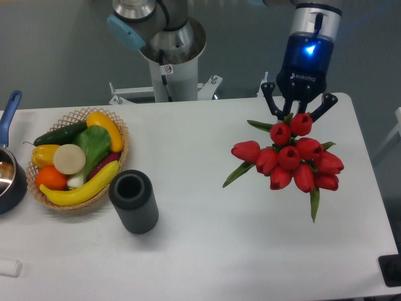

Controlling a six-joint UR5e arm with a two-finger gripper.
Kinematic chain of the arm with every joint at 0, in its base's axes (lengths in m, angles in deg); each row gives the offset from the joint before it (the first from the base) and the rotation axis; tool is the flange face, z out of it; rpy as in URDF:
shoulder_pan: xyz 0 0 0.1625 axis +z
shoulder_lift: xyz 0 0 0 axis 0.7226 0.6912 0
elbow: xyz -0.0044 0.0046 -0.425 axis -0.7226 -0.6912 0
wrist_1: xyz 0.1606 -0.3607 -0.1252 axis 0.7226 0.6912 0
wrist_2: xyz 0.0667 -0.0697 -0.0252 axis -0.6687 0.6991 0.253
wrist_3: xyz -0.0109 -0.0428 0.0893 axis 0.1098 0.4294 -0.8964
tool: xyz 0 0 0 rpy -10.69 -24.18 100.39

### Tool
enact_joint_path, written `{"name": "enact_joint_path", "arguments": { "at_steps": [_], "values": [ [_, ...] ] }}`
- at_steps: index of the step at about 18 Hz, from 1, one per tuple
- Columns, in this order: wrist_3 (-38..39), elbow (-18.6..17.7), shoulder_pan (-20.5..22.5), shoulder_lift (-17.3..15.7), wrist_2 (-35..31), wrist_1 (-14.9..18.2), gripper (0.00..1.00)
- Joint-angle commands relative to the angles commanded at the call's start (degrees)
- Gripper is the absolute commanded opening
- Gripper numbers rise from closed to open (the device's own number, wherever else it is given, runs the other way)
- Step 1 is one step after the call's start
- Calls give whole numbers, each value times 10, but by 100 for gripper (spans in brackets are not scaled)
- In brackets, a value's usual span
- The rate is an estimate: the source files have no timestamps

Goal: Insert the flowers into the vase

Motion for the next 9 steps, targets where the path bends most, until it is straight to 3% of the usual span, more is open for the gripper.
{"name": "enact_joint_path", "arguments": {
  "at_steps": [9],
  "values": [
    [3, -3, -3, 0, 10, 0, 18]
  ]
}}
